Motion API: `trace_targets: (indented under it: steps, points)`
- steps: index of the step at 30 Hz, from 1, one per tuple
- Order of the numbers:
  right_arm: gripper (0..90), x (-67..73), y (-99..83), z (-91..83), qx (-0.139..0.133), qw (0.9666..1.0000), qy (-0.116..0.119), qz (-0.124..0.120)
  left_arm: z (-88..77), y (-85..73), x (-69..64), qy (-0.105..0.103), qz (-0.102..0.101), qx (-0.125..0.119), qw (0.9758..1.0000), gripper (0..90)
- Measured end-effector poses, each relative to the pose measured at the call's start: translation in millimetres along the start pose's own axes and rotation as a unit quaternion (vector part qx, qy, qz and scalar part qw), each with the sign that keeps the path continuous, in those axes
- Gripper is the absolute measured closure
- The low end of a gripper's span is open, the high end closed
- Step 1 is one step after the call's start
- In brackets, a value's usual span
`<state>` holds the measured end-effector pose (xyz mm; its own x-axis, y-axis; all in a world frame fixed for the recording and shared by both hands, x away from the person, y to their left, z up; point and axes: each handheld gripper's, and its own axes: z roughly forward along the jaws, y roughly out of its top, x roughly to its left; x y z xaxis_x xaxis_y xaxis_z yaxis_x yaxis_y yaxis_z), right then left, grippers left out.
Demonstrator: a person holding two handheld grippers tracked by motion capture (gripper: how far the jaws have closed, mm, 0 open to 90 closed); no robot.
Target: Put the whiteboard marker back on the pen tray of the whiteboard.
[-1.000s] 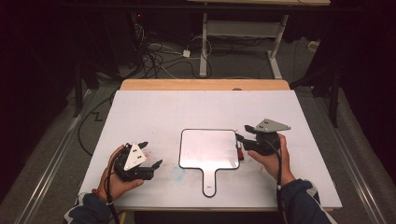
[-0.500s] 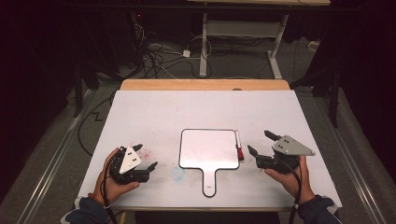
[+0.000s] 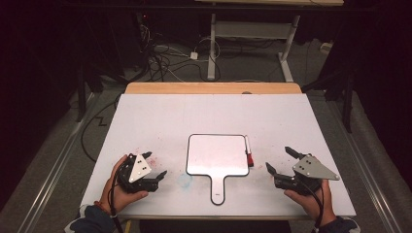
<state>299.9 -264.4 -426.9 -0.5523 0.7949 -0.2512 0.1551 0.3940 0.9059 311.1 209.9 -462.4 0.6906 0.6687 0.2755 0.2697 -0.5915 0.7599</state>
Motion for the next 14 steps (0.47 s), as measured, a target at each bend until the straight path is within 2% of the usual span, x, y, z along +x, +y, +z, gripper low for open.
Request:
trace_targets:
  steps: [14]
  points:
    - [22.4,5.0,-2.8,3.7,0.001,0.9999,0.008,-0.013,2.0,0.7,1.1,0.003,0.003,0.004,1.0,19.3]
